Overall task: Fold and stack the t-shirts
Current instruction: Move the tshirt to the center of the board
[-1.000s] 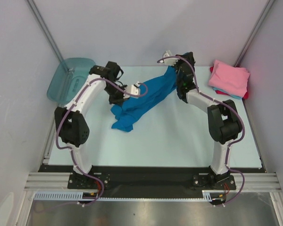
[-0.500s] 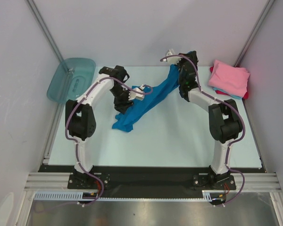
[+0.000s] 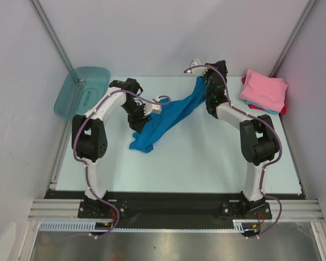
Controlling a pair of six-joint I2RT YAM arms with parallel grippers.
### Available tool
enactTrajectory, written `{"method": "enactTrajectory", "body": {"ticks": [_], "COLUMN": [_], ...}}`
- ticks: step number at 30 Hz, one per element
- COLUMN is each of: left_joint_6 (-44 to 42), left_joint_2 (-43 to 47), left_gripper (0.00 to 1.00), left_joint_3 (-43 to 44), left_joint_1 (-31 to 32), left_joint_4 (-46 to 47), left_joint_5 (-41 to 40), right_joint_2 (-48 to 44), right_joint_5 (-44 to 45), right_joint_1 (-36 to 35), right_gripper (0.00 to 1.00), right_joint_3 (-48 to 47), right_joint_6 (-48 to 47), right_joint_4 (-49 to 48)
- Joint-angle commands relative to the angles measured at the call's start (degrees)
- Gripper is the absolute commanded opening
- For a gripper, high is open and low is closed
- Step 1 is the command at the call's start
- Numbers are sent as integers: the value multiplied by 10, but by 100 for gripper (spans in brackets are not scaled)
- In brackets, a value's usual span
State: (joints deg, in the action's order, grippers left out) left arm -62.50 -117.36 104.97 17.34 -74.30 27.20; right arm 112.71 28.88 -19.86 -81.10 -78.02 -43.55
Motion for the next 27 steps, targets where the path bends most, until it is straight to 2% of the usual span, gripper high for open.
{"method": "enactTrajectory", "body": {"ticks": [1, 3, 6, 13, 18, 27], "left_joint_6": [-28, -42, -59, -30, -38, -18], "left_joint_2": [96, 160, 223, 265, 312, 338], "left_gripper": [50, 51, 51, 49, 49, 49], "left_joint_3": [-114, -211, -302, -348, -460, -485], "left_joint_1": [3, 9, 24, 29, 40, 53], "left_joint_4": [52, 126, 210, 270, 382, 401], "left_joint_5": [-27, -66, -95, -94, -123, -109], "right_joint_2": [-26, -26, -25, -22, -21, -28], "right_joint_5": [11, 9, 10, 11, 14, 22], "right_joint_1": [-1, -3, -8, -16, -18, -23], "right_gripper": [0, 0, 0, 0, 0, 0], "right_joint_3": [3, 7, 8, 7, 6, 25], "right_joint_6": [1, 1, 2, 1, 3, 12], "right_joint_4": [-42, -39, -38, -39, -35, -28]}}
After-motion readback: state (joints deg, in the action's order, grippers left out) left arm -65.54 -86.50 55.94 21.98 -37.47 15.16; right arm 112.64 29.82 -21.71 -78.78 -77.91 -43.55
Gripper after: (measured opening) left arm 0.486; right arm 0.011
